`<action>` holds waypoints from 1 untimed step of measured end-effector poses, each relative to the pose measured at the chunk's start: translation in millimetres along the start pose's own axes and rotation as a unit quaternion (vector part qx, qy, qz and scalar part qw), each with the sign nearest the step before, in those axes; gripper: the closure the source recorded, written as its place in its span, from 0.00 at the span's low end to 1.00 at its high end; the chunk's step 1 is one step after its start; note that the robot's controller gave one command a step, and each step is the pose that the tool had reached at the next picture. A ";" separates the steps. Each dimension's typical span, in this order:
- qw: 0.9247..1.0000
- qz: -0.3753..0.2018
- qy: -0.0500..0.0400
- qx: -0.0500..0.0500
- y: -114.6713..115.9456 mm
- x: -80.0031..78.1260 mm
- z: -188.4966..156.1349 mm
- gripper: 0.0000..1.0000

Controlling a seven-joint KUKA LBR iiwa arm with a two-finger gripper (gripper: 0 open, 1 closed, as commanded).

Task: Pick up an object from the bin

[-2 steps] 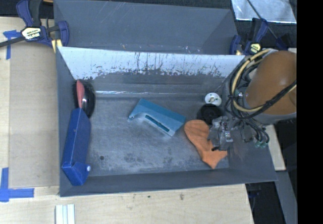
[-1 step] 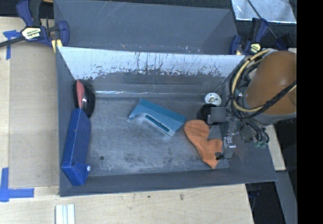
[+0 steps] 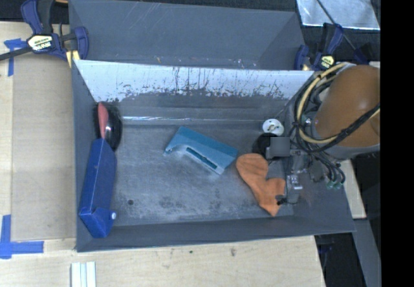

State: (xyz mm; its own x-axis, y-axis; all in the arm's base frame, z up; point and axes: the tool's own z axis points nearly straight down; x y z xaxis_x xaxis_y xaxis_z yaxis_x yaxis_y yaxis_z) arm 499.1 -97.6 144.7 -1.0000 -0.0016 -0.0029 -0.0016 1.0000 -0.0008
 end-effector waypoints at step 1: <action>1.000 0.000 -0.010 0.002 -28.0 -23.8 68.4 1.00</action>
Offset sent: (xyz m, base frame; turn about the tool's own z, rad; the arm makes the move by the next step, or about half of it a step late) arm 0.0000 0.0000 0.0000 0.0000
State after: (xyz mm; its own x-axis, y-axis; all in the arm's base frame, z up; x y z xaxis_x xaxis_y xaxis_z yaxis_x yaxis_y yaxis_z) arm 523.1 -125.7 76.4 -0.9997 -0.0013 -0.0228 -0.0012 1.0000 -0.0050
